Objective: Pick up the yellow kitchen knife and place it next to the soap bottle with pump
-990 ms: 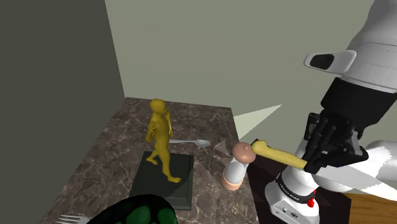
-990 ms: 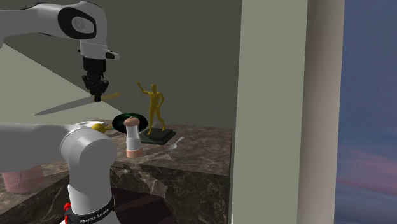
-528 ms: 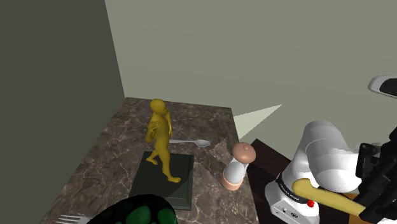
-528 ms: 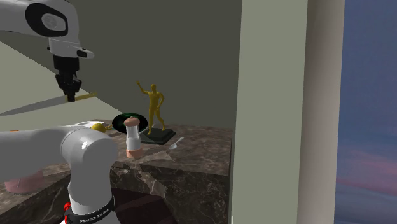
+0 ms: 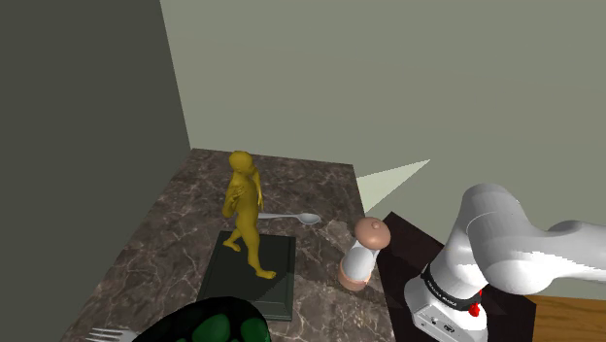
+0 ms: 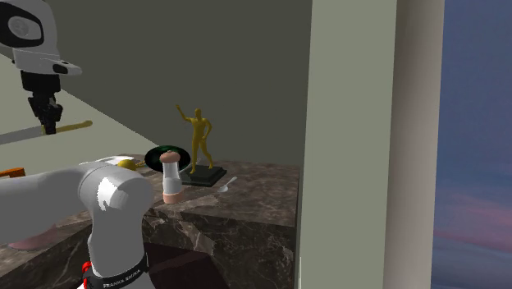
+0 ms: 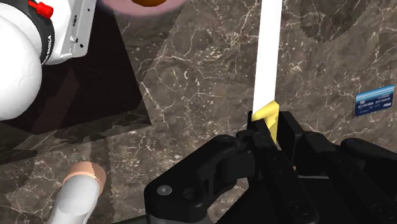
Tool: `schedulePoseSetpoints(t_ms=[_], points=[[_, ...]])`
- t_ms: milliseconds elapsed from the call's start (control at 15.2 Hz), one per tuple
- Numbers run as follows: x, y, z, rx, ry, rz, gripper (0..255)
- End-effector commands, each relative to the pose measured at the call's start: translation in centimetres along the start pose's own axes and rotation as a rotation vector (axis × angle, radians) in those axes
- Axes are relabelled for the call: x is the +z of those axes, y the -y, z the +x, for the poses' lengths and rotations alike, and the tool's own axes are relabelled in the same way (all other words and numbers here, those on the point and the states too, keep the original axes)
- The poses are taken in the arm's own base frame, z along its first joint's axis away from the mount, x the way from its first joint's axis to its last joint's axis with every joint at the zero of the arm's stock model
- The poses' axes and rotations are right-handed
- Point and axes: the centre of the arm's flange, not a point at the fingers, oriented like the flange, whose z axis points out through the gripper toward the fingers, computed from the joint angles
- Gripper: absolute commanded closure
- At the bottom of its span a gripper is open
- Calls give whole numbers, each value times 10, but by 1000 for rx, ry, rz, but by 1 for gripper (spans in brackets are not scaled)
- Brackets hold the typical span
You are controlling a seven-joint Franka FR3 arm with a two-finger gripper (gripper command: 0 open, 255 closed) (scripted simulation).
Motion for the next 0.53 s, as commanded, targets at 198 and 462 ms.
schedulePoseSetpoints(t_ms=[198,462], points=[[9,49,-45,1,1,0,255],[22,61,-58,1,1,0,255]])
